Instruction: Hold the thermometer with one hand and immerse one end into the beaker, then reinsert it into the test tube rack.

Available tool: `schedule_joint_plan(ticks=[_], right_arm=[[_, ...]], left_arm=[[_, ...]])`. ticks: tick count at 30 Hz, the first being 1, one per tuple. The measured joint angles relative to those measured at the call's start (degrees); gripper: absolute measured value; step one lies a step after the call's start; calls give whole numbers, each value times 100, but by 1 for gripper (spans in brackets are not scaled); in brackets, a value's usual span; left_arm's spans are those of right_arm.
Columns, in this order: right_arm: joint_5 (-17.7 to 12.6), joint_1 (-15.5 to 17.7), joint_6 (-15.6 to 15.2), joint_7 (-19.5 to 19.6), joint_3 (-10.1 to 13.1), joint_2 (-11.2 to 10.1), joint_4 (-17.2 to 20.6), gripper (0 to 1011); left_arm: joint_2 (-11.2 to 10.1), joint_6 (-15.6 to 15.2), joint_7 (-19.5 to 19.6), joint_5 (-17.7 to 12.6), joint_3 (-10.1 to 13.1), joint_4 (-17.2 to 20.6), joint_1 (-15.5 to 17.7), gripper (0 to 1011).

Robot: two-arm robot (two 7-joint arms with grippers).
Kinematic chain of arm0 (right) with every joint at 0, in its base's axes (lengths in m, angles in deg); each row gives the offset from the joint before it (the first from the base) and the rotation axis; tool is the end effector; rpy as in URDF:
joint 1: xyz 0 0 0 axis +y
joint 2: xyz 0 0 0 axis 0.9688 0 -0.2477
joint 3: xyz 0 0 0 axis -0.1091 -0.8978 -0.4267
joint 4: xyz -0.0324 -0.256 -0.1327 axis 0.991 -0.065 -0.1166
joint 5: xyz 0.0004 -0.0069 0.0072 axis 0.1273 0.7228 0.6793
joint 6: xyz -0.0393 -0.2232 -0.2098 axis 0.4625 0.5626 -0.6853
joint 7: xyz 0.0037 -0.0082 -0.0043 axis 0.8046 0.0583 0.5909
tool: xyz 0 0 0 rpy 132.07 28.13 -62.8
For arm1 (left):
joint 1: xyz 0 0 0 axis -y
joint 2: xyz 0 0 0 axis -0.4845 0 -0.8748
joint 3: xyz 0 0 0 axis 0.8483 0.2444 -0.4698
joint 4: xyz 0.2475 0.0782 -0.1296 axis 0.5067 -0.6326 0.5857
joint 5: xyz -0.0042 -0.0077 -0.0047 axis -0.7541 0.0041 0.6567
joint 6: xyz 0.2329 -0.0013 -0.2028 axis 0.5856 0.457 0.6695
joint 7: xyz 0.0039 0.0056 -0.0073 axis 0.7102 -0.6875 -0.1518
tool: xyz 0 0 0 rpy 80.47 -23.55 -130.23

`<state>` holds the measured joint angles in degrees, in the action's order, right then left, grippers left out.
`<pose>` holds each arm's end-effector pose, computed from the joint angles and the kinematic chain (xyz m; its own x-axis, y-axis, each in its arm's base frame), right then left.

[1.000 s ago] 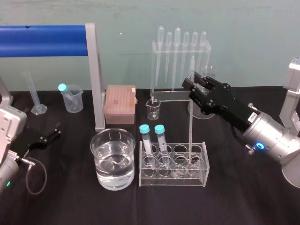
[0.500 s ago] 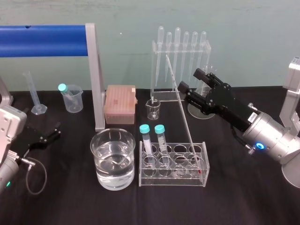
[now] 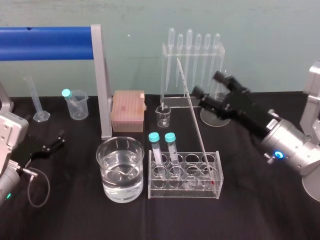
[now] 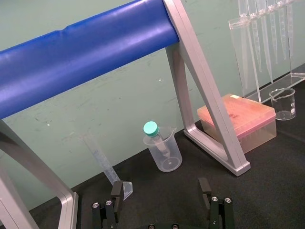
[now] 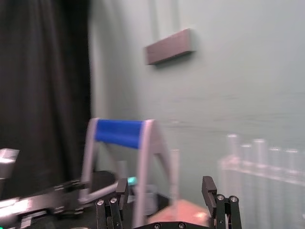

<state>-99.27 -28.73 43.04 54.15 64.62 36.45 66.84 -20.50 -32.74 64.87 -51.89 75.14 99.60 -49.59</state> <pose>0.3861 -0.0683 -0.2469 0.6917 -0.7213 -0.0354 0.7045 0.6631 0.2530 0.3580 0.0827 -0.3022 0.2925 0.8802 0.3737 -0.9552 0.2875 0.0703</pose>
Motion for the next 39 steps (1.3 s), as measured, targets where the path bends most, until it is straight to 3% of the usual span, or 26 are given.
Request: schedule_joint_plan(ticks=[1,3,4,6,7,9,10,14,19,39], right_arm=[[0,0,0,0,0,0,0,1004],[402,273,29,885,245,50,277,1004],[402,273,29,885,245,50,277,1004],[895,529,-246,1878,438,55,567,1004],[895,529,-246,1878,438,55,567,1004],[1254,685,-711,2544,521,13,754,1004],[1457,752,-1091,2863,530,-38,839,1004],[1725,865,-1783,3295,523,-79,870,1004],[1809,964,-2074,3409,496,6,688,1004],[1795,986,-2049,3369,503,48,634,1004]], left_arm=[[0,0,0,0,0,0,0,1008],[0,0,0,0,0,0,0,1008],[0,0,0,0,0,0,0,1008],[0,0,0,0,0,0,0,1008],[0,0,0,0,0,0,0,1008],[0,0,0,0,0,0,0,1008],[0,0,0,0,0,0,0,1008],[0,0,0,0,0,0,0,1008],[0,0,0,0,0,0,0,1008],[0,0,0,0,0,0,0,1008]])
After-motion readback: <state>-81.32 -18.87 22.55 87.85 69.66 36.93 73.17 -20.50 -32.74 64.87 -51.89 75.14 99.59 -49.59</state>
